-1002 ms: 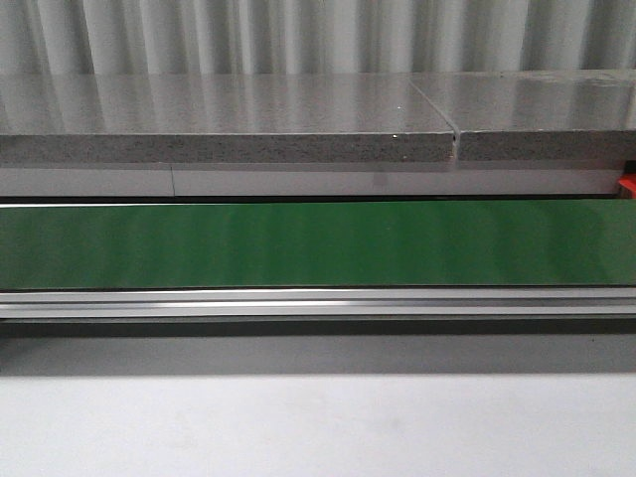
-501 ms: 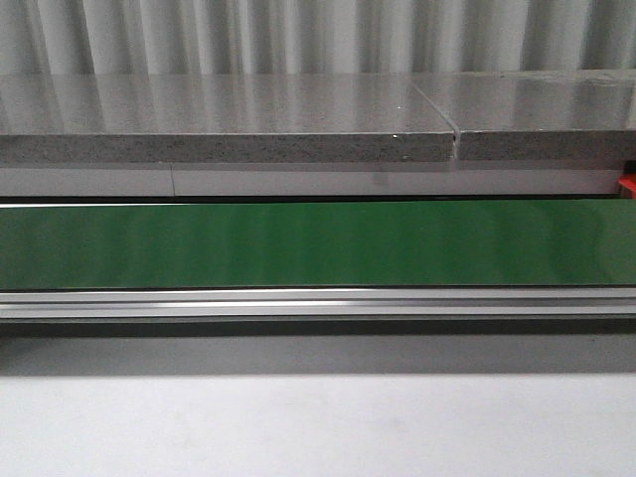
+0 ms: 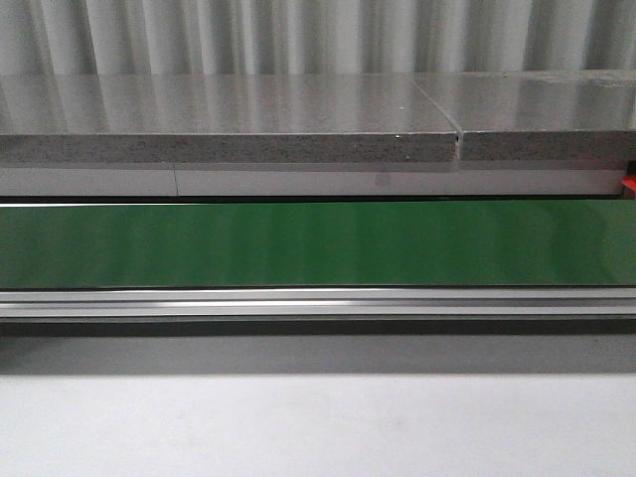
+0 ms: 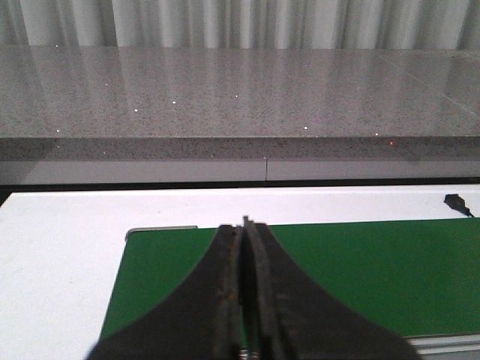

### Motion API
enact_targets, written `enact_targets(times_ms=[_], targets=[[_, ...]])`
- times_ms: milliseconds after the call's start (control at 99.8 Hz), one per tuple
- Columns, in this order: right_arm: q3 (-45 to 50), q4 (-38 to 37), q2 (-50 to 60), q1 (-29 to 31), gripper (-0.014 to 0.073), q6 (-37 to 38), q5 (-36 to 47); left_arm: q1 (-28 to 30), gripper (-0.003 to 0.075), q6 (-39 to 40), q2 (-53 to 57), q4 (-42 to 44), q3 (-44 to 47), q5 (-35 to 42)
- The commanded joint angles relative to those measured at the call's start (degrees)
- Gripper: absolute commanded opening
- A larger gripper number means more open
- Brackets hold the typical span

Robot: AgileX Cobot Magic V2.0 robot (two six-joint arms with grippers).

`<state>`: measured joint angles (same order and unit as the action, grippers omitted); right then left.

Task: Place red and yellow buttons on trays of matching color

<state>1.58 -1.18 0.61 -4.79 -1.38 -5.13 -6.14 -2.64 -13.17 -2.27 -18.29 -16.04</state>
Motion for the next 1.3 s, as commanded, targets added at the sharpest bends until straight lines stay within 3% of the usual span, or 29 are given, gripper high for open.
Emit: enact_targets(times_ms=[0,311,521,862,1293], targets=[[-0.88,0.24,0.59,0.39,-0.0081,-0.06,4.77,-0.36,-0.0021,0.13,2.71,0.93,1.86,7.41],[-0.88,0.24,0.59,0.39,-0.0081,-0.06,4.77,1.43,-0.0021,0.58,15.87,2.82,13.3,8.64],[-0.88,0.24,0.59,0.39,-0.0081,-0.06,4.77,3.63,-0.0021,0.58,15.71,2.82,16.71,10.3],[-0.88,0.24,0.59,0.39,-0.0081,-0.06,4.77,3.62,-0.0021,0.58,15.71,2.82,20.96,20.11],[-0.88,0.24,0.59,0.39,-0.0081,-0.06,4.77,3.62,-0.0021,0.58,15.71,2.82,20.96,19.77]])
